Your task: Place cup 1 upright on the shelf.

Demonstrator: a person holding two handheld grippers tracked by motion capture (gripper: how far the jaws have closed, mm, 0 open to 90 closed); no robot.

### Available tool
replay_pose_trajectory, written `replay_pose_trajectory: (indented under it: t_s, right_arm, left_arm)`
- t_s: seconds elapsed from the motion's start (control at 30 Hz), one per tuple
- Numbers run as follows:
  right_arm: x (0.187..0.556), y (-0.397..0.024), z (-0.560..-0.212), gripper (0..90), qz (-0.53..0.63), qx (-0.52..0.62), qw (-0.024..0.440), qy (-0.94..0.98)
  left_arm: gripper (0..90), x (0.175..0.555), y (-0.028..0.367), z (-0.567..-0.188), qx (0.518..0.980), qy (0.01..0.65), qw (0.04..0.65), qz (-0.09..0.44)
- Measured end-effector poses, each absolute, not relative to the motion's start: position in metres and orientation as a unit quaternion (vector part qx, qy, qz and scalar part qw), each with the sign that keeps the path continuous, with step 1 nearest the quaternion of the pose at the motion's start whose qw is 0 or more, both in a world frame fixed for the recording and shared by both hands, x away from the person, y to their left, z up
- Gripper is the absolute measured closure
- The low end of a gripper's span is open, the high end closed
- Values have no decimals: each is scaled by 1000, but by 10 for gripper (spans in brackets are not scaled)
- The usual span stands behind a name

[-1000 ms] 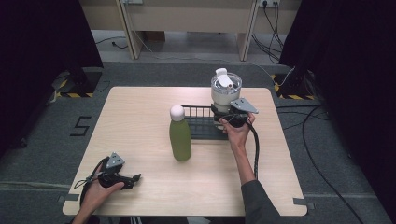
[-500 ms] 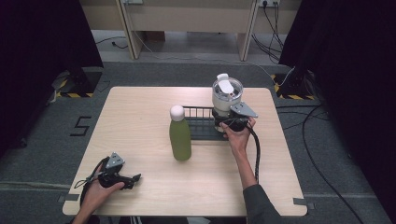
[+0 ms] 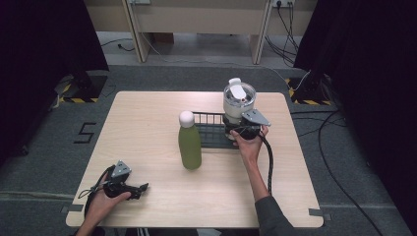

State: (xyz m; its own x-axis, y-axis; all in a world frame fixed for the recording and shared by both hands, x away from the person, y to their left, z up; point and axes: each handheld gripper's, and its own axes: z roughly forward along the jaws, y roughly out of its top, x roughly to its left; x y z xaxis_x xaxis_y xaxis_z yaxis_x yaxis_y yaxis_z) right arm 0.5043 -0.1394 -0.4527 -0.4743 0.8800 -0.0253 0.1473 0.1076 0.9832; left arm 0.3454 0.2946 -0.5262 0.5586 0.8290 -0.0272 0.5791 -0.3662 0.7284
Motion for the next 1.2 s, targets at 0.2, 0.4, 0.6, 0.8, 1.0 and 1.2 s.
replay_pose_trajectory:
  t_s: [0.2, 0.4, 0.6, 0.8, 1.0, 1.2]
  right_arm:
    - [503, -138, -452, 96, 535, 391, 346, 664]
    - [499, -137, -454, 96, 536, 394, 355, 657]
    - [494, -137, -453, 96, 528, 400, 357, 659]
    - [491, -137, -453, 95, 524, 400, 366, 657]
    - [490, -138, -457, 94, 539, 394, 369, 647]
    - [489, -140, -456, 93, 541, 390, 367, 648]
  left_arm:
    - [0, 345, 295, -526, 808, 435, 355, 176]
    - [0, 345, 295, -526, 809, 435, 355, 176]
    - [0, 345, 295, -526, 809, 435, 355, 175]
    - [0, 345, 295, -526, 809, 435, 355, 176]
    - [0, 345, 295, -526, 809, 435, 355, 175]
    - [0, 345, 295, -526, 809, 435, 355, 175]
